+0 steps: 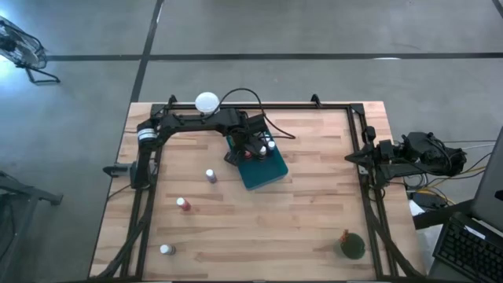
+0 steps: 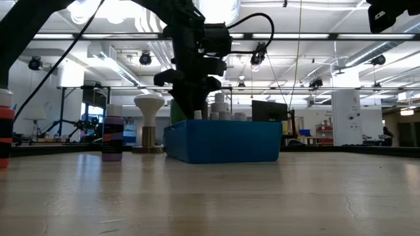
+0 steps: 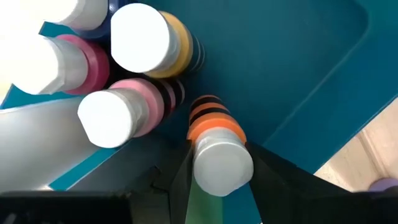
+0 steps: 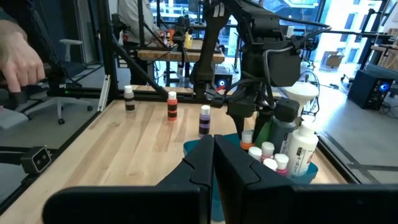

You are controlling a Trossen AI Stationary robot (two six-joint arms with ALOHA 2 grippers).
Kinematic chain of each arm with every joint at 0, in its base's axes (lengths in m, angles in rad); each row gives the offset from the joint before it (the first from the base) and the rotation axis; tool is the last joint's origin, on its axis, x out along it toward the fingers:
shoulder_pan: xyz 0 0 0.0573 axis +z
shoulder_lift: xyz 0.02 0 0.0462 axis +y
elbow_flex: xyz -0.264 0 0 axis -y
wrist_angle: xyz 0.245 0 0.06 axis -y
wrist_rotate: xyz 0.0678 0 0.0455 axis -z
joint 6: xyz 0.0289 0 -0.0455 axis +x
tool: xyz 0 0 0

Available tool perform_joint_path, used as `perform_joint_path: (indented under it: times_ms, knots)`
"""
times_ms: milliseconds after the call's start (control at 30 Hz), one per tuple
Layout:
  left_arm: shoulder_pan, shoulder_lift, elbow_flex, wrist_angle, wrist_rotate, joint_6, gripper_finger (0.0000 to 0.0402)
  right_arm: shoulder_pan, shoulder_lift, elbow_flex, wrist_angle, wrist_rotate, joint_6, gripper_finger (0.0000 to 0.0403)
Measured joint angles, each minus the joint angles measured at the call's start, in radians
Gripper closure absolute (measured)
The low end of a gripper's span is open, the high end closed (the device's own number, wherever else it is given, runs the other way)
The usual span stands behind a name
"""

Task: Pick & Place Paint Supplies
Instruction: Put the orange paint bottle into the blue bin, then put the purple paint bottle into the blue bin

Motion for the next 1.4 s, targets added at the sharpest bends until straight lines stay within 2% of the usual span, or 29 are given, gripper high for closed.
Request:
perform_joint_path:
  times_ms: [700,1100,1400]
  knots:
    - [0.007,0.0,0.017,0.009,0.0,0.013,0.0252,0.0,0.0,0.0,0.0,0.0,0.0,0.0394]
    - [0.008,0.0,0.02,0.01,0.0,0.02,0.0205,0.0,0.0,0.0,0.0,0.0,0.0,0.0394]
    - [0.007,0.0,0.041,0.007,-0.005,0.028,0.0199,0.0,0.0,0.0,0.0,0.0,0.0,0.0394]
